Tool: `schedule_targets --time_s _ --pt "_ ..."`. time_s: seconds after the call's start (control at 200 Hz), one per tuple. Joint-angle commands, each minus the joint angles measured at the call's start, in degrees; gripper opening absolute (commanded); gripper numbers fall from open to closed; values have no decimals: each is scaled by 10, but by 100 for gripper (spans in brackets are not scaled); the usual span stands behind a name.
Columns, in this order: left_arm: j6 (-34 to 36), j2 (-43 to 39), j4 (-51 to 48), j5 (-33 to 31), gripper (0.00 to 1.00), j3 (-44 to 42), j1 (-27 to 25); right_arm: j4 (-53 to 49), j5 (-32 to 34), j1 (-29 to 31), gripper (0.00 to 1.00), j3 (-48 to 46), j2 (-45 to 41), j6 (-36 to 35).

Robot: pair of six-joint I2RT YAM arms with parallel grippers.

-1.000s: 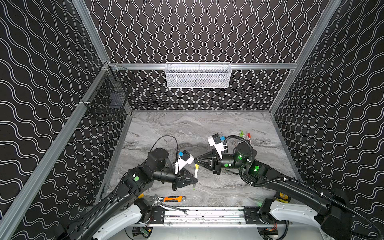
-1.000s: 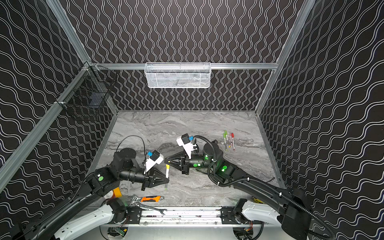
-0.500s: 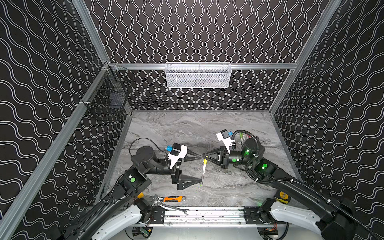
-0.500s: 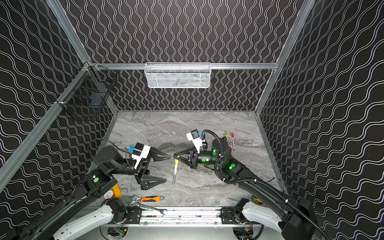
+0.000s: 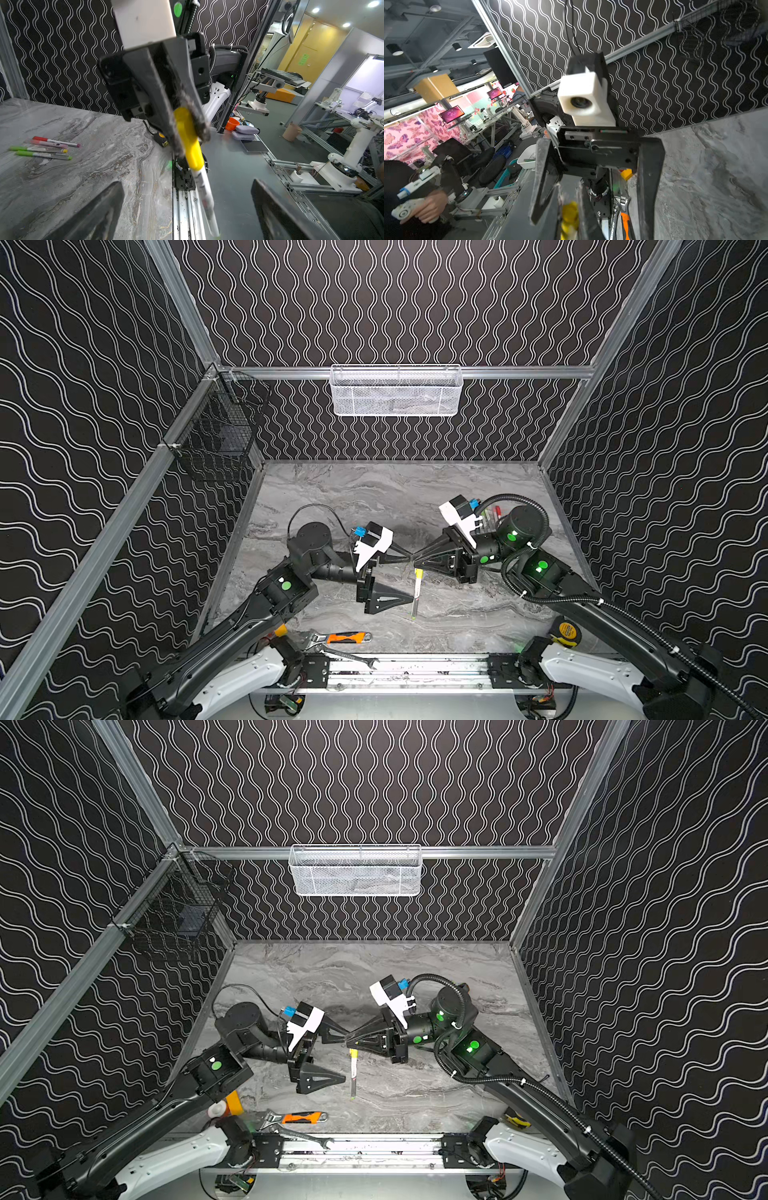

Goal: Insert the pens into the pen caps

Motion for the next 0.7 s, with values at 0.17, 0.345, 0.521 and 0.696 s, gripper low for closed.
schedule_targets --time_s 0.17,0.345,0.521,0.696 --pt "-3 -4 17 5 98 12 -4 -19 -53 1 0 31 7 -70" --pt "-5 33 14 34 94 22 -25 -6 -53 0 0 57 22 -89" --pt "2 47 9 29 80 28 -39 13 -55 1 0 66 34 -102" --pt "1 55 21 24 37 26 -41 -29 -27 2 0 77 36 -132"
